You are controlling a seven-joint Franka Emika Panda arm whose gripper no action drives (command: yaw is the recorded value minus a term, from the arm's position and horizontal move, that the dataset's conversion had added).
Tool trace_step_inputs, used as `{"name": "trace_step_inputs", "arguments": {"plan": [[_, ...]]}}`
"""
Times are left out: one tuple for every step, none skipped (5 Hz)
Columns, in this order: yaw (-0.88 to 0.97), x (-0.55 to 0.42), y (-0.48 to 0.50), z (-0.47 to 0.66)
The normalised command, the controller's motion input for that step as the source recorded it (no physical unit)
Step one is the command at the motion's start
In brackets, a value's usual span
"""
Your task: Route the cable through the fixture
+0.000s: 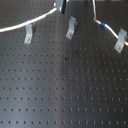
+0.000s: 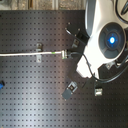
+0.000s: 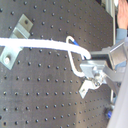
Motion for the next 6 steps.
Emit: {"name": "trace_step_inputs", "arguments": {"plan": [[0.0, -0.013, -0.017, 0.0], [0.19, -0.408, 0.323, 0.38], [0.39, -0.382, 0.329, 0.27], [0.35, -0.376, 0.381, 0.26], [0.0, -0.389, -0.094, 0.43], [-0.36, -0.378, -0.204, 0.4]]}}
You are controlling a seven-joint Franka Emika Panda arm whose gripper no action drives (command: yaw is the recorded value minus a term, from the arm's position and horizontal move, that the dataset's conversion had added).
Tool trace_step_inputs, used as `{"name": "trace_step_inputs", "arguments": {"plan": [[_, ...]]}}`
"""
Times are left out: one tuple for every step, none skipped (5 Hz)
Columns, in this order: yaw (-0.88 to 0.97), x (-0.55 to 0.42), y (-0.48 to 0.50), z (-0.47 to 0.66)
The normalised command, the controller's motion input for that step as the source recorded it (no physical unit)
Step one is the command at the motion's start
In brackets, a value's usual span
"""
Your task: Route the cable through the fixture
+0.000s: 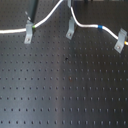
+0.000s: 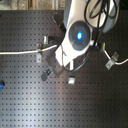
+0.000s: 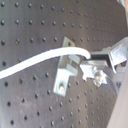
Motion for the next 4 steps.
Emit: {"name": "trace_step_inputs", "arguments": {"plan": [[-0.08, -0.186, 0.042, 0.07], [0.0, -0.028, 0.03, 0.02], [0.1, -0.15, 0.173, 0.41], [0.0, -0.134, 0.163, 0.42]]}}
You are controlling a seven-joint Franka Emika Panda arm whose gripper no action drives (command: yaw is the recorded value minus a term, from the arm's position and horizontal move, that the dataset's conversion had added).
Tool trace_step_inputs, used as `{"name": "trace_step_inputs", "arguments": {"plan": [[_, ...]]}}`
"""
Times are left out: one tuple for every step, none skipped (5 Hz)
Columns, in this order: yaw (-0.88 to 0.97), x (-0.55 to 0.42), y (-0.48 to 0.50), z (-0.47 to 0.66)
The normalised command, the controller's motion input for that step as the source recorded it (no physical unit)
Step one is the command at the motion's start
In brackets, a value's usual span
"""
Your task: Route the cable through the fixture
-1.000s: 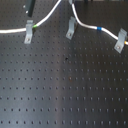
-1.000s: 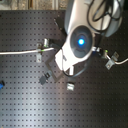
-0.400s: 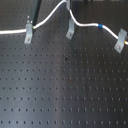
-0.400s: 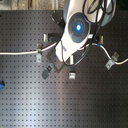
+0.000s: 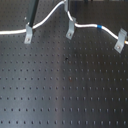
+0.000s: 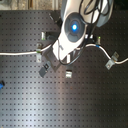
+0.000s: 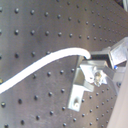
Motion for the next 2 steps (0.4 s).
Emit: {"name": "trace_step_inputs", "arguments": {"plan": [[0.0, -0.148, 0.185, 0.37], [-0.09, -0.017, -0.011, 0.24]]}}
